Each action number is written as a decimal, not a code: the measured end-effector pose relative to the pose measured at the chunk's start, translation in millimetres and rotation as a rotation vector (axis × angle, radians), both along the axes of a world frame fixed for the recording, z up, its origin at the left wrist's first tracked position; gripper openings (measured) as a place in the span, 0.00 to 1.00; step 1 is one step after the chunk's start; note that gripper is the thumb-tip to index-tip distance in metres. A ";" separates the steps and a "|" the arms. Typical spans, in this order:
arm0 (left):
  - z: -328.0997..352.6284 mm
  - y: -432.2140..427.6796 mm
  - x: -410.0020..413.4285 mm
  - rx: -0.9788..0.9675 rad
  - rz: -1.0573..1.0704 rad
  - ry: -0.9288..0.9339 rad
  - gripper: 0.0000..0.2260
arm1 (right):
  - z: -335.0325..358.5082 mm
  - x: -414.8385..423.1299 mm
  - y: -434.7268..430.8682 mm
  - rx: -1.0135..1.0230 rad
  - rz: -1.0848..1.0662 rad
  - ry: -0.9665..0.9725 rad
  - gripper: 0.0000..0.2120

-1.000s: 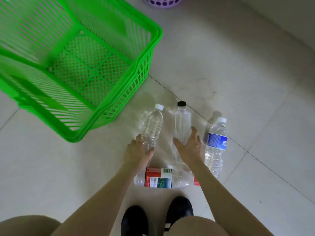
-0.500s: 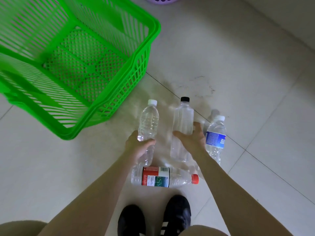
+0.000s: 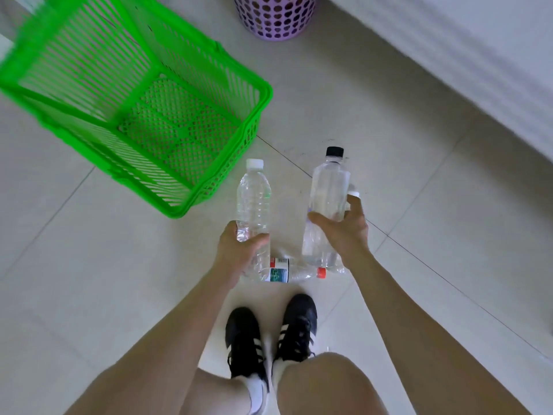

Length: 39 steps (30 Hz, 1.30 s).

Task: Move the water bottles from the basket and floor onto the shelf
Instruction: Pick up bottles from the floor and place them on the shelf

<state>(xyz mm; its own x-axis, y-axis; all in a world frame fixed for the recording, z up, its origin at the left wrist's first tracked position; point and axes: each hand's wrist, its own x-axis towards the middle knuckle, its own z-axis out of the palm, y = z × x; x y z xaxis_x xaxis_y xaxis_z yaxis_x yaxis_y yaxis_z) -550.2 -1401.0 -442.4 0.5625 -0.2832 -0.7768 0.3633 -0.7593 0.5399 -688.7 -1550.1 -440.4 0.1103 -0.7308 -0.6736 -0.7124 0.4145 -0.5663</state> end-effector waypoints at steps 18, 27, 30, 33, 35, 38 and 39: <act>345.7 38.7 -29.0 -0.175 0.182 -0.023 0.18 | 347.1 -13.8 30.5 -0.084 0.078 -0.134 0.38; 495.3 63.7 7.0 -0.350 0.129 -0.176 0.21 | 505.6 27.9 57.1 -0.212 0.087 -0.364 0.37; 537.1 76.5 28.8 -0.421 0.131 -0.229 0.19 | 550.3 51.9 72.9 -0.234 0.118 -0.465 0.37; 575.9 90.9 56.0 -0.480 0.094 -0.285 0.16 | 592.0 74.4 88.0 -0.300 0.122 -0.540 0.31; 599.4 100.7 76.1 -0.521 0.072 -0.320 0.14 | 616.8 89.6 98.2 -0.342 0.125 -0.584 0.31; 631.7 116.8 108.4 -0.577 0.023 -0.372 0.17 | 646.6 114.1 116.3 -0.414 0.127 -0.625 0.32; 642.8 122.1 118.5 -0.597 0.001 -0.381 0.17 | 654.3 122.8 121.8 -0.441 0.130 -0.632 0.32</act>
